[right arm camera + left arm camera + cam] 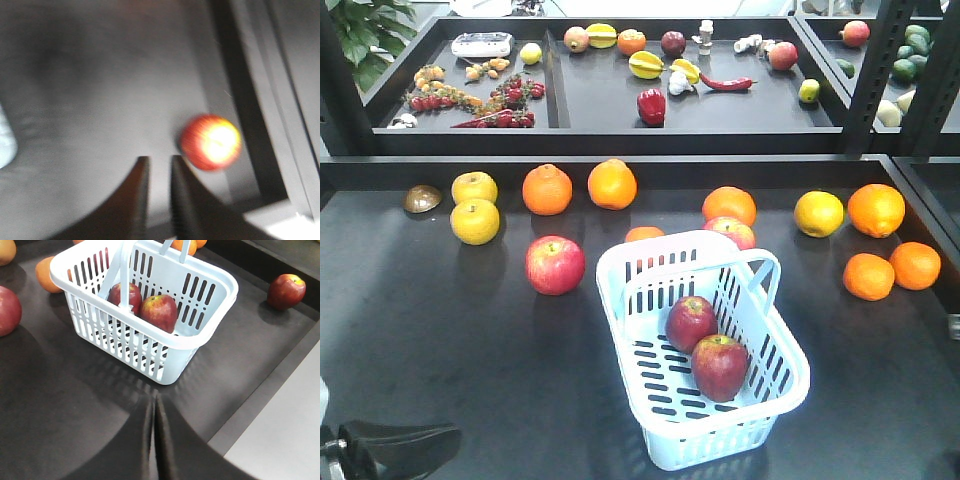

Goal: Pick three apples into basket with both arms
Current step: 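Move the open right gripper to the remaining red apple and grasp it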

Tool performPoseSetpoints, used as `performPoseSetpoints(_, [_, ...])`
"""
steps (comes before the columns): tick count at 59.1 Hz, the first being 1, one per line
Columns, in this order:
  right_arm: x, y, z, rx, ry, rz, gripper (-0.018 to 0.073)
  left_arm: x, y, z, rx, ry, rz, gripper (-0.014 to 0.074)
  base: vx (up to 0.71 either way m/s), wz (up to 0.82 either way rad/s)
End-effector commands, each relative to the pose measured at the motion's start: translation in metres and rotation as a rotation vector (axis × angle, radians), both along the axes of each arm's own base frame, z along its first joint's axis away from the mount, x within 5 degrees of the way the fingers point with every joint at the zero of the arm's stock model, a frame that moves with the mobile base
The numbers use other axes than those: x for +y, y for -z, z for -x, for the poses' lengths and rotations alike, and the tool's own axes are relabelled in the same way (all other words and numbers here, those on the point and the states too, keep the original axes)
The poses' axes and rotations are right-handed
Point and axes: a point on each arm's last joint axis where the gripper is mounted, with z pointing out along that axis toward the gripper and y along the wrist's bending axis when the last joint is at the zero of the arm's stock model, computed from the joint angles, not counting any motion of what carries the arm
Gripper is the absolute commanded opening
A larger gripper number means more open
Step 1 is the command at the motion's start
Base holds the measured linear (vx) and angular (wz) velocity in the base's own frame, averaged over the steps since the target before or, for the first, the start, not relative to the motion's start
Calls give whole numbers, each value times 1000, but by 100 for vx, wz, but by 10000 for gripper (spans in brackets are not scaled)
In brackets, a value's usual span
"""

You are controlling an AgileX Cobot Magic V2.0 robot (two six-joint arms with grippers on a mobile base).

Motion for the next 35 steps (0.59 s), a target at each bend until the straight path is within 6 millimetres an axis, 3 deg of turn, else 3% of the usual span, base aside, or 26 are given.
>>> performPoseSetpoints(1, [-26, 0, -3, -3, 54, -34, 362, -1, -12, -4, -34, -37, 57, -6, 0, 0])
performPoseSetpoints(11, [-73, 34, -7, 140, 189, -132, 642, -1, -12, -4, -32, -35, 57, -6, 0, 0])
performPoseSetpoints(17, [-87, 53, -11, 197, 234, -177, 726, -1, -12, -4, -31, -34, 56, -6, 0, 0])
performPoseSetpoints(35, [-99, 95, -31, 284, 203, -182, 698, -1, -11, -3, -28, -31, 56, -6, 0, 0])
